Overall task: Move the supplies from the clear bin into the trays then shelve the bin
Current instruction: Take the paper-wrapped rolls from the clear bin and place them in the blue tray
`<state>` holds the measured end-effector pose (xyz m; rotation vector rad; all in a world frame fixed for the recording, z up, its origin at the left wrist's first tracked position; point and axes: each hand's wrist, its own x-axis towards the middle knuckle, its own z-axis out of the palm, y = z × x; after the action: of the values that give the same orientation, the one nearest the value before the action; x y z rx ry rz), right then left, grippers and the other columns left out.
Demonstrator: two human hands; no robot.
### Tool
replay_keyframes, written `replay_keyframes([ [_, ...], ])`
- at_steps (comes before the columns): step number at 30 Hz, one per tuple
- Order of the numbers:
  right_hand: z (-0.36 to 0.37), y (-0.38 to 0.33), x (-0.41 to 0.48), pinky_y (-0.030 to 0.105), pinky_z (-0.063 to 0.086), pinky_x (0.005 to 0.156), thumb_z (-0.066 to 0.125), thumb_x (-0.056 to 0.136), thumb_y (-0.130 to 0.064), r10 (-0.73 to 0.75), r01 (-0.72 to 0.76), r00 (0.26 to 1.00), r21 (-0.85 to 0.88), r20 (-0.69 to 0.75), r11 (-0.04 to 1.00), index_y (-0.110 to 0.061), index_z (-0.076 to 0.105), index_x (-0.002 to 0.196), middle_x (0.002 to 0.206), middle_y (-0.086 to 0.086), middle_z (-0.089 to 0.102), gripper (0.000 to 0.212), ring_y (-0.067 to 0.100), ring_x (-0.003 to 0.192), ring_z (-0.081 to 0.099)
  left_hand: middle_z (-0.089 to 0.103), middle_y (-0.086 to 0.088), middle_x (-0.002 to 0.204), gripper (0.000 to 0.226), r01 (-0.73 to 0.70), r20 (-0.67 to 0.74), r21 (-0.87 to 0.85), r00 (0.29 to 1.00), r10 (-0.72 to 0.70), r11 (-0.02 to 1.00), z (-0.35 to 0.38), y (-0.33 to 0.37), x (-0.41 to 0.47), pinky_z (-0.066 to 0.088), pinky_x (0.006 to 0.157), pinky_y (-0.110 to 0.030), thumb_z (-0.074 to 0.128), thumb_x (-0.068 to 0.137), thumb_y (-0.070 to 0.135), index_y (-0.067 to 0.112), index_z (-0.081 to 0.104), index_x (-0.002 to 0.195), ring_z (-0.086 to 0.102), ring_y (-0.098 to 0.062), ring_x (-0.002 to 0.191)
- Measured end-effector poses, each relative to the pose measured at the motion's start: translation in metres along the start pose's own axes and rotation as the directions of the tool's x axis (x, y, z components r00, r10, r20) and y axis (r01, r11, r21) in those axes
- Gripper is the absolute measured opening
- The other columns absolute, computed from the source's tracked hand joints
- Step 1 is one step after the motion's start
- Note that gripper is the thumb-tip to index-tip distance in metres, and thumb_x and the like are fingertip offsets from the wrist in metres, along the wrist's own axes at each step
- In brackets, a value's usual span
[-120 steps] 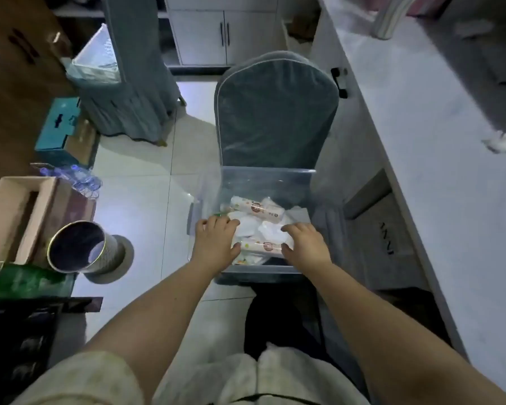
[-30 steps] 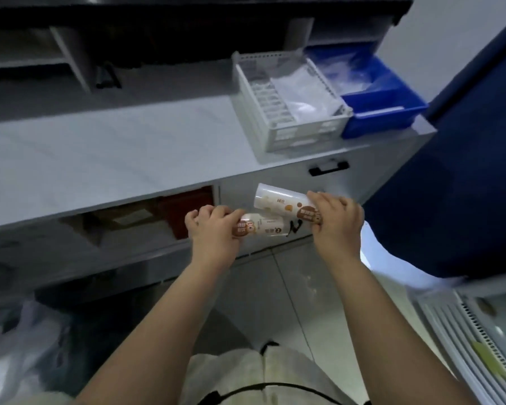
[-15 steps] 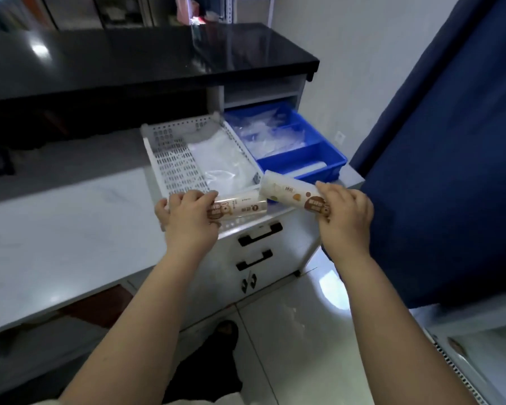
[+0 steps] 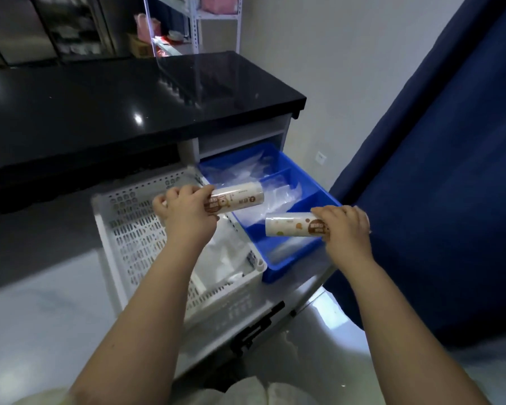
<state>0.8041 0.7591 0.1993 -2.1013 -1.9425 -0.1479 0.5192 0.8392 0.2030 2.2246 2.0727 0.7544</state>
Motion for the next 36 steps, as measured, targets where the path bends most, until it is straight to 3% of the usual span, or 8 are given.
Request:
replay_keyframes([
  [4,0.022,0.011,0.029,0.039,0.008,0.113,0.066,0.065,-0.001,-0.073,0.081,0.986,-0.051,0.150,0.995,-0.031,0.053,0.121,0.122,-0.006,0.056,0.066,0.023,0.115,0.042,0.060,0.008,0.114,0.049,-0.048,0.045,0.026,0.998,0.046,0.999,0.025,0.017,0.016,0.015,0.085,-0.038,0.069,0.070,0.031,0.041,0.059,0.117,0.041,-0.023,0.108],
  [11,0.062,0.037,0.077,0.046,0.022,0.112,0.065,0.073,-0.010,-0.250,0.239,0.892,0.076,0.377,0.968,-0.040,0.044,0.131,0.133,-0.003,0.039,0.068,0.026,0.125,0.027,0.059,0.011,0.115,0.054,-0.032,0.105,0.080,0.994,0.024,0.996,0.064,0.061,0.032,0.016,0.086,-0.038,0.070,0.068,0.032,0.041,0.056,0.118,0.042,-0.022,0.110],
  [17,0.077,0.064,0.105,0.035,0.028,0.106,0.062,0.083,-0.017,-0.544,0.397,0.747,0.401,0.382,0.826,-0.039,0.045,0.132,0.132,-0.010,0.046,0.056,0.019,0.121,0.033,0.059,0.010,0.114,0.057,0.107,0.071,0.119,0.991,-0.116,0.987,0.083,0.099,0.030,0.016,0.087,-0.037,0.071,0.066,0.030,0.039,0.057,0.120,0.042,-0.022,0.110],
  [22,0.088,0.074,0.115,0.038,0.029,0.109,0.061,0.087,-0.019,-0.728,0.576,0.630,0.467,0.270,0.671,-0.029,0.050,0.134,0.136,-0.004,0.052,0.049,0.022,0.127,0.038,0.060,0.011,0.113,0.060,0.255,0.001,0.143,0.966,-0.258,0.956,0.092,0.122,0.018,0.017,0.088,-0.037,0.072,0.061,0.027,0.040,0.058,0.118,0.042,-0.021,0.108],
  [25,0.084,0.083,0.113,0.041,0.035,0.102,0.066,0.086,-0.014,-0.792,0.659,0.597,0.484,0.128,0.576,-0.024,0.061,0.123,0.128,0.000,0.060,0.039,0.025,0.123,0.046,0.061,0.010,0.111,0.057,0.301,-0.042,0.160,0.954,-0.298,0.940,0.093,0.130,0.006,0.018,0.088,-0.037,0.070,0.063,0.025,0.039,0.060,0.117,0.043,-0.022,0.107],
  [27,0.078,0.088,0.111,0.041,0.045,0.095,0.067,0.083,-0.012,-0.792,0.670,0.606,0.491,0.073,0.557,-0.022,0.065,0.117,0.118,-0.001,0.066,0.035,0.022,0.111,0.054,0.062,0.009,0.111,0.057,0.318,-0.054,0.165,0.948,-0.313,0.934,0.092,0.135,0.001,0.018,0.088,-0.038,0.072,0.062,0.023,0.038,0.061,0.116,0.045,-0.023,0.106],
  [31,0.069,0.093,0.102,0.036,0.047,0.093,0.061,0.086,-0.022,-0.633,0.478,0.726,0.464,0.269,0.746,-0.028,0.054,0.122,0.122,-0.006,0.058,0.037,0.017,0.108,0.051,0.061,0.008,0.112,0.057,0.309,-0.028,0.158,0.951,-0.308,0.938,0.091,0.142,-0.001,0.017,0.089,-0.037,0.078,0.062,0.029,0.036,0.062,0.117,0.044,-0.022,0.108],
  [36,0.066,0.090,0.090,0.030,0.045,0.072,0.064,0.081,-0.043,-0.356,0.239,0.839,0.308,0.411,0.921,-0.022,0.047,0.113,0.109,0.001,0.050,0.042,0.018,0.096,0.050,0.060,0.008,0.117,0.059,0.277,-0.015,0.137,0.960,-0.278,0.951,0.086,0.141,0.009,0.017,0.089,-0.037,0.076,0.066,0.029,0.037,0.059,0.122,0.042,-0.021,0.110],
])
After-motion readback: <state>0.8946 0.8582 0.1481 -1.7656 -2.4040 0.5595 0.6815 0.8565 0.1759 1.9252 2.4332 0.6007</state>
